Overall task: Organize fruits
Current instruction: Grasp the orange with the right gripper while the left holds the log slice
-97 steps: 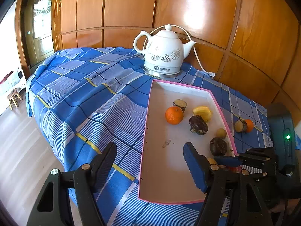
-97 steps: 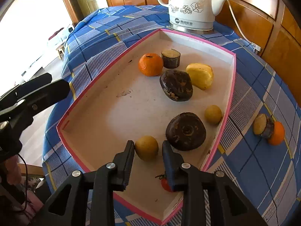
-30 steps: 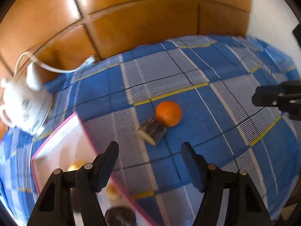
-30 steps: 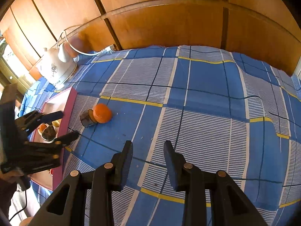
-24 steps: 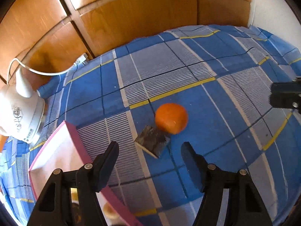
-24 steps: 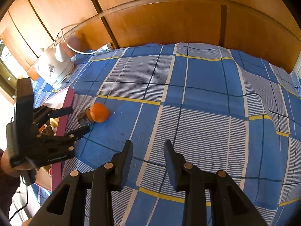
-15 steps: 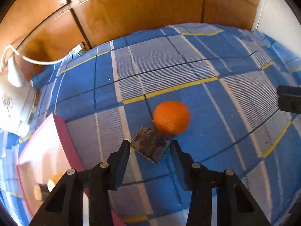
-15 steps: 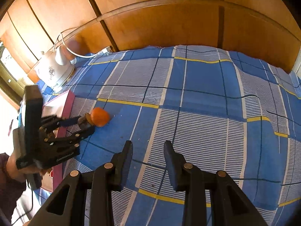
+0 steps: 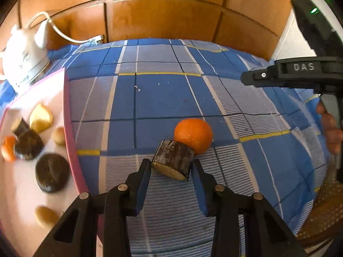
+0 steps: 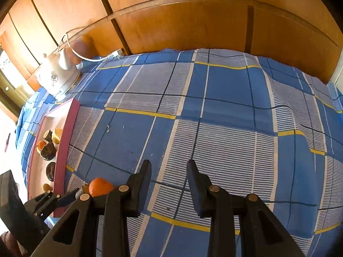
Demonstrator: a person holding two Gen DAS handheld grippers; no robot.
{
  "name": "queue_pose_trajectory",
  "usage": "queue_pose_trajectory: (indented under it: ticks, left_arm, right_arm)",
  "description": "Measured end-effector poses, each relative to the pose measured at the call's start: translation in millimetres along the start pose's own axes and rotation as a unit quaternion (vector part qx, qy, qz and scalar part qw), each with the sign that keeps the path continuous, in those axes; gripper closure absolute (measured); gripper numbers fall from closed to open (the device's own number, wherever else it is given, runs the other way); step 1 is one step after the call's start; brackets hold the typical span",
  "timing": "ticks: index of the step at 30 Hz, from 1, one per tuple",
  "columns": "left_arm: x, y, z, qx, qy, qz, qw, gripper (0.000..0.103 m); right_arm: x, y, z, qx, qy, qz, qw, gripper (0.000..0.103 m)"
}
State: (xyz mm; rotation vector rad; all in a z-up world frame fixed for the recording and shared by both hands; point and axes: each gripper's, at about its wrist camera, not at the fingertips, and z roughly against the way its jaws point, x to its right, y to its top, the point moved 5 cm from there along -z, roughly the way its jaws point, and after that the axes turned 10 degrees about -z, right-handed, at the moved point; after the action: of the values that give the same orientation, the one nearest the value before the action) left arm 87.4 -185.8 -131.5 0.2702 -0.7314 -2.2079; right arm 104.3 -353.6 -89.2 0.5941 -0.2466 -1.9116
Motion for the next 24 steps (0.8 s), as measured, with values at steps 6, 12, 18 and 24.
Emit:
queue_pose_trajectory:
  ticks: [6,12,18,24]
  left_arm:
    - [-0.8,-2.1,2.3,0.011,-0.007,0.015,0.9998,0.064]
    - [0.5,-3.5,4.0,0.016,0.0,0.004,0.9999,0.064]
    - [4.5,-7.7,7.5,0.024,0.008,-0.009,0.9996,0.064]
    - [4.4,-8.8,10.2,0.035,0.006,-0.012,0.9993,0.064]
  right_arm:
    - [-26.7,-19.7,-14.8,-0.1,0.139,0.001,0.985,0.069]
    - [-46.2,-40.5,-37.5,-0.18,0.22,-0.036,0.958,0.067]
    - [-48.7,-48.1,-57.9,-0.205,0.207,-0.046,0.956,0.056]
    - [-49.8,-43.3,-62.4,-0.179,0.196,-0.039,0.963,0.066]
